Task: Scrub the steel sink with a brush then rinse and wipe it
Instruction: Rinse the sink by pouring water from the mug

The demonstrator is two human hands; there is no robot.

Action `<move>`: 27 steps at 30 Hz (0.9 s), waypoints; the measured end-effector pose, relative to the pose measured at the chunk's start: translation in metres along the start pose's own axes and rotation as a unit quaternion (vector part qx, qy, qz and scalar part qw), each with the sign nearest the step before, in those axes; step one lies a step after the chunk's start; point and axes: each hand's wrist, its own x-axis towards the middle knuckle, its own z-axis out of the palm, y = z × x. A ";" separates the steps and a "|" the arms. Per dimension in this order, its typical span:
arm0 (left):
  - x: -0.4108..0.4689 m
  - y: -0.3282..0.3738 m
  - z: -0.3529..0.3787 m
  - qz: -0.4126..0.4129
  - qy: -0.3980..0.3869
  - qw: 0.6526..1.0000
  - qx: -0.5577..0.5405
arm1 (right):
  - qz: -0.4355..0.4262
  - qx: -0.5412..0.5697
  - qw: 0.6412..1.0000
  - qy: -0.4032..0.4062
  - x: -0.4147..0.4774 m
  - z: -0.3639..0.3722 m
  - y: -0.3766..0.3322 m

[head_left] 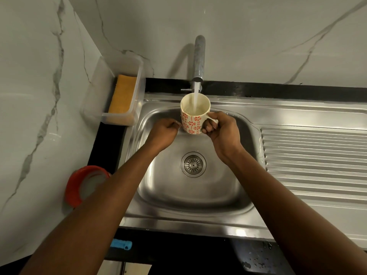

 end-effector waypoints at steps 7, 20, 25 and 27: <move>0.002 0.006 0.002 0.016 -0.004 1.000 0.002 | -0.001 0.002 1.000 0.007 -0.003 0.000 -0.004; -0.002 0.018 -0.005 0.012 0.018 1.000 -0.015 | -0.003 0.026 1.000 0.004 -0.005 0.004 -0.019; -0.002 0.019 -0.007 0.012 0.026 1.000 -0.011 | 0.001 0.026 1.000 0.009 -0.005 0.004 -0.019; -0.002 0.018 -0.007 0.010 0.030 0.999 -0.012 | 0.001 0.025 1.000 0.008 -0.005 0.003 -0.019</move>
